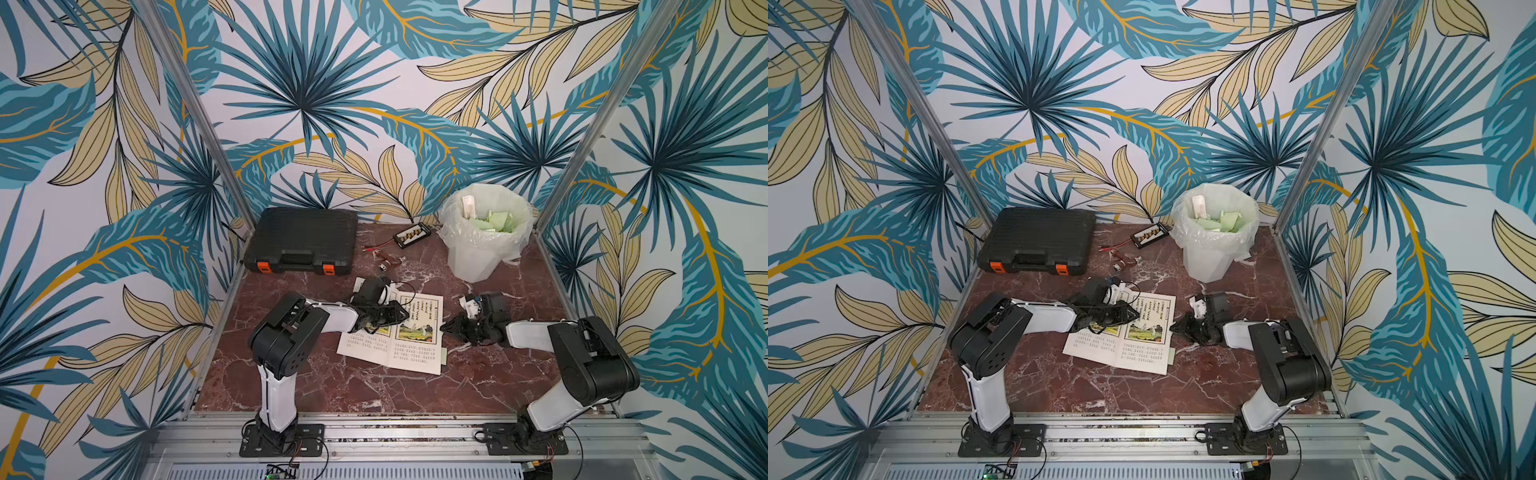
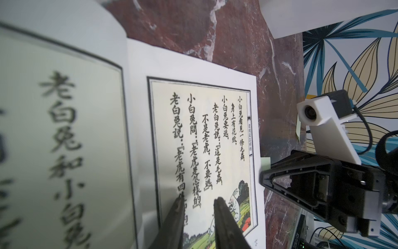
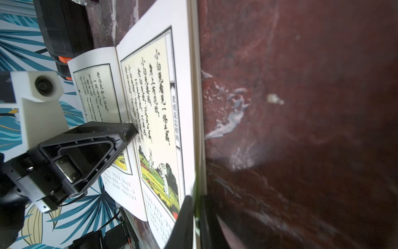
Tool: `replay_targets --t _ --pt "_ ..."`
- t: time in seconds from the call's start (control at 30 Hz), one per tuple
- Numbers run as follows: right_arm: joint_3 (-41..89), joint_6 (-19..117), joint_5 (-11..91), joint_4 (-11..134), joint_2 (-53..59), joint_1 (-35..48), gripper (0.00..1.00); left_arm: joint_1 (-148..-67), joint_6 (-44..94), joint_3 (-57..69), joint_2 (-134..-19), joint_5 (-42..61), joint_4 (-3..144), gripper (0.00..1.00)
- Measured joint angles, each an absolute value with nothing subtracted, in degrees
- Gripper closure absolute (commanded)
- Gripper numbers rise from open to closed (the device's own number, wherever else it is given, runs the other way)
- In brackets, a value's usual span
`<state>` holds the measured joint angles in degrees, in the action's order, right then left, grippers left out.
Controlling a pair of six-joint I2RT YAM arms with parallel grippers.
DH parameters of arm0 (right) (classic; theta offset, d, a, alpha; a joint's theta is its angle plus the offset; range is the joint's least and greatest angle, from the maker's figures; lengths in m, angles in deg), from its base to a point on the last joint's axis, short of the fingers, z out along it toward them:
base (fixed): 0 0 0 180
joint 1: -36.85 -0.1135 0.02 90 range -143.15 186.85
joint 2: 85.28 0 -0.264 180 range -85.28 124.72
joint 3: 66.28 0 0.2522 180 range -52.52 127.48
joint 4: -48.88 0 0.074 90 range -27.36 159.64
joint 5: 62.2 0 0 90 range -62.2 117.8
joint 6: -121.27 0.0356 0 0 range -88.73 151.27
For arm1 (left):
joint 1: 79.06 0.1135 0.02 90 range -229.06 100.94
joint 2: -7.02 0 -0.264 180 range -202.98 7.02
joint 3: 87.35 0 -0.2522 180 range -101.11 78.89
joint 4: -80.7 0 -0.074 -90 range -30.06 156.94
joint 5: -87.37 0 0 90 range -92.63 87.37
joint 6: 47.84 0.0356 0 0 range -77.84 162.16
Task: Peel off the used sticky note
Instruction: Turn the page of the book at the center of the board.
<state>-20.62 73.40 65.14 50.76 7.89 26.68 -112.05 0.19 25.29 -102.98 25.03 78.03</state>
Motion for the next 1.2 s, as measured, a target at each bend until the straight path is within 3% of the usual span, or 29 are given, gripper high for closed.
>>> replay_targets --t 0.53,0.93,1.2 --pt "-21.6 76.8 66.7 49.1 4.2 26.7 1.0 -112.0 0.1 25.4 -103.0 25.2 78.2 0.69" --pt "-21.1 78.1 67.2 49.6 -0.1 25.5 1.0 -112.4 0.5 26.0 -99.5 29.0 75.5 0.28" --pt "-17.3 78.9 65.7 52.2 -1.9 22.1 1.0 -115.7 5.9 25.2 -94.5 30.6 64.4 0.17"
